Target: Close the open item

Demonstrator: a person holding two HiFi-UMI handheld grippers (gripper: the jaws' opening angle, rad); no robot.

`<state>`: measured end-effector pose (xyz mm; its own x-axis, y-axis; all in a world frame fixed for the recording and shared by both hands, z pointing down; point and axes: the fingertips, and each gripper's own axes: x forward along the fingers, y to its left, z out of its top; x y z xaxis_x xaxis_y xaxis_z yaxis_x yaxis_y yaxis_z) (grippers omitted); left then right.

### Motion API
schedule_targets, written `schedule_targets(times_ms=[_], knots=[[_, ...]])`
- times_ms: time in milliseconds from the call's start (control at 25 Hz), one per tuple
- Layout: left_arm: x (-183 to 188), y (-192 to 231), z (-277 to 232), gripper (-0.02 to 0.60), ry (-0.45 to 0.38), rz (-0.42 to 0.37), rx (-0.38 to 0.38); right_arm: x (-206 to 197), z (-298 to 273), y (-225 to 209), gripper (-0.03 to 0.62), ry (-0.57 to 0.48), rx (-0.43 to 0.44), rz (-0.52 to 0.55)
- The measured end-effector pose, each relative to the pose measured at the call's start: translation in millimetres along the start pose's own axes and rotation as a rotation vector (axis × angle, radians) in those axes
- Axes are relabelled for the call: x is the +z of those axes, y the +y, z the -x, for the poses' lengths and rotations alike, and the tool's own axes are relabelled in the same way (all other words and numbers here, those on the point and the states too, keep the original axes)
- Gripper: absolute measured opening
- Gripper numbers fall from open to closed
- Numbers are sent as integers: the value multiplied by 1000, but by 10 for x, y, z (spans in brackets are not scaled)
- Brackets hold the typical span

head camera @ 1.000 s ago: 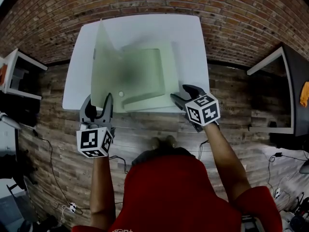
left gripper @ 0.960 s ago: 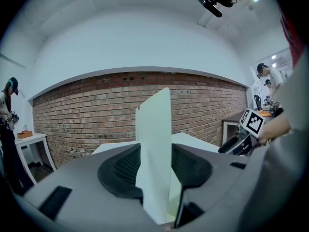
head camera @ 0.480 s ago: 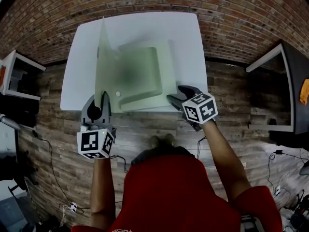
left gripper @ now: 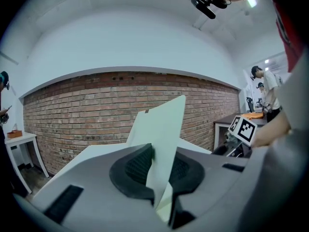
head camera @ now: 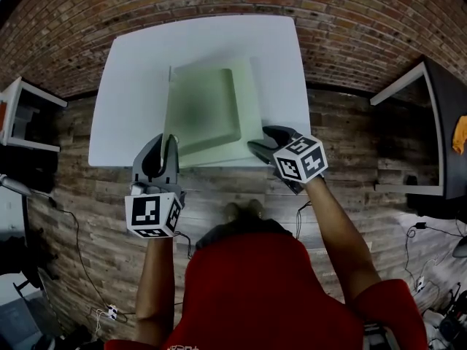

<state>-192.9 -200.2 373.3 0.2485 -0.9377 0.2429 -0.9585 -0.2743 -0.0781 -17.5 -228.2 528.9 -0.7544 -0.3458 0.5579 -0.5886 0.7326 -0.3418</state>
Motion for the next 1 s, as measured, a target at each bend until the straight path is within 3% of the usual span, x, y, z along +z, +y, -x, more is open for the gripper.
schedule_targets(times_ms=[1000], knots=[[-290, -953, -555, 85, 139, -158, -182, 31, -4, -35, 252, -14, 58, 14]])
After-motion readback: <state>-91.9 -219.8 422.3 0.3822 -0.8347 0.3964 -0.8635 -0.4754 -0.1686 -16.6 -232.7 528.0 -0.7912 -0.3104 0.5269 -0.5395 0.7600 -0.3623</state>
